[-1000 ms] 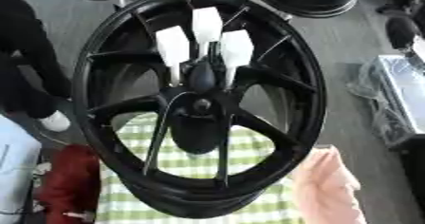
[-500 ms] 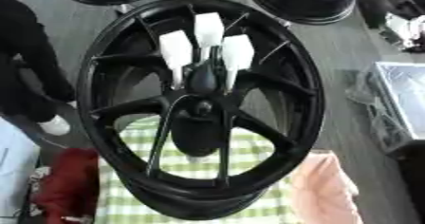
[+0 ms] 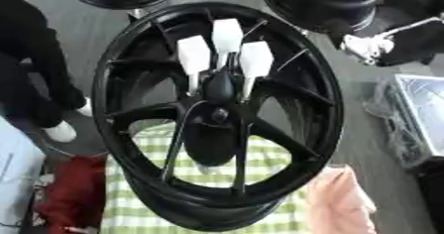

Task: Pull the pin out of the wheel hub.

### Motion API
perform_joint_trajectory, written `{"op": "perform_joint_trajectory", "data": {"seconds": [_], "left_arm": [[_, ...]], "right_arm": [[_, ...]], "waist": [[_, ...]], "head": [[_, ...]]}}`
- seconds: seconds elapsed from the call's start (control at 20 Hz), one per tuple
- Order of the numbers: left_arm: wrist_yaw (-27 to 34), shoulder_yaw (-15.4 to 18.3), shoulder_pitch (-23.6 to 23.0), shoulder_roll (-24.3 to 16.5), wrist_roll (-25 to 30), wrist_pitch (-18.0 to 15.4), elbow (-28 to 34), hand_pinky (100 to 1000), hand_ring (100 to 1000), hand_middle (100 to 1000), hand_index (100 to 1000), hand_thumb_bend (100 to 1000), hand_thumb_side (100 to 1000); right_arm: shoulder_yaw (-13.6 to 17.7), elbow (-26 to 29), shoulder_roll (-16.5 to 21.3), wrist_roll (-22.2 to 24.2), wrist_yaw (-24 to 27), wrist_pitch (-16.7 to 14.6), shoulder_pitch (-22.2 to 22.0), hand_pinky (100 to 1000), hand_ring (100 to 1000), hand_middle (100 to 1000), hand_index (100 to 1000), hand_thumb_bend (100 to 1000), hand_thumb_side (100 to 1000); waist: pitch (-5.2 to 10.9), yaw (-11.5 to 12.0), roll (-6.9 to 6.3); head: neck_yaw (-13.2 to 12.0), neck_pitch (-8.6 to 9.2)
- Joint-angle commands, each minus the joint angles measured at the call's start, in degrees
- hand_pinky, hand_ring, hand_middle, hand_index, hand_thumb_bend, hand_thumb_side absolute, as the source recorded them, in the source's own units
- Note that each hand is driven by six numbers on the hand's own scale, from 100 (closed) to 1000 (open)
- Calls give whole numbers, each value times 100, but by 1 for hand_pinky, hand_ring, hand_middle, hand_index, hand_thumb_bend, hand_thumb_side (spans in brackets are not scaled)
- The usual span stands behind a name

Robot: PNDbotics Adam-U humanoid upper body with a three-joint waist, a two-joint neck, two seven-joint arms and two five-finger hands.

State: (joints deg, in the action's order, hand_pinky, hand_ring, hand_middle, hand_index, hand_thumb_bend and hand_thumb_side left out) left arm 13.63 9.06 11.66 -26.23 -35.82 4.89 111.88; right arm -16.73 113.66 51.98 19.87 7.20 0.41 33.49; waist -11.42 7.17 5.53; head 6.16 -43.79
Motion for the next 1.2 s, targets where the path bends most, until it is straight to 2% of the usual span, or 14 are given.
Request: {"op": "perform_joint_trajectory", "data": {"seconds": [0.05, 0.1, 0.45, 1.2], "left_arm": [[-48, 100, 59, -197, -49, -37, 31, 607, 639, 804, 794, 217, 836], [-53, 118, 61, -200, -62, -47, 28, 607, 639, 804, 793, 217, 834], [-72, 199, 50, -204, -137, -82, 29, 607, 638, 802, 792, 220, 829], [-107, 292, 30, -158, -240, -83, -34, 606, 635, 800, 789, 224, 829]], "right_arm": [[-76, 93, -21, 115, -200, 137, 158, 1000, 934, 852, 932, 100, 223], [-106, 93, -59, 159, -239, 163, 186, 1000, 921, 836, 926, 100, 160], [-246, 93, -180, 441, -359, 165, 305, 1000, 907, 823, 919, 100, 107], [-413, 93, -443, 485, -709, 619, 392, 988, 835, 745, 925, 100, 100]], "waist": [[137, 14, -23], [138, 22, -22], [141, 73, -13], [121, 282, 34]], "head": [[7, -33], [18, -33], [64, -33], [209, -33]]}}
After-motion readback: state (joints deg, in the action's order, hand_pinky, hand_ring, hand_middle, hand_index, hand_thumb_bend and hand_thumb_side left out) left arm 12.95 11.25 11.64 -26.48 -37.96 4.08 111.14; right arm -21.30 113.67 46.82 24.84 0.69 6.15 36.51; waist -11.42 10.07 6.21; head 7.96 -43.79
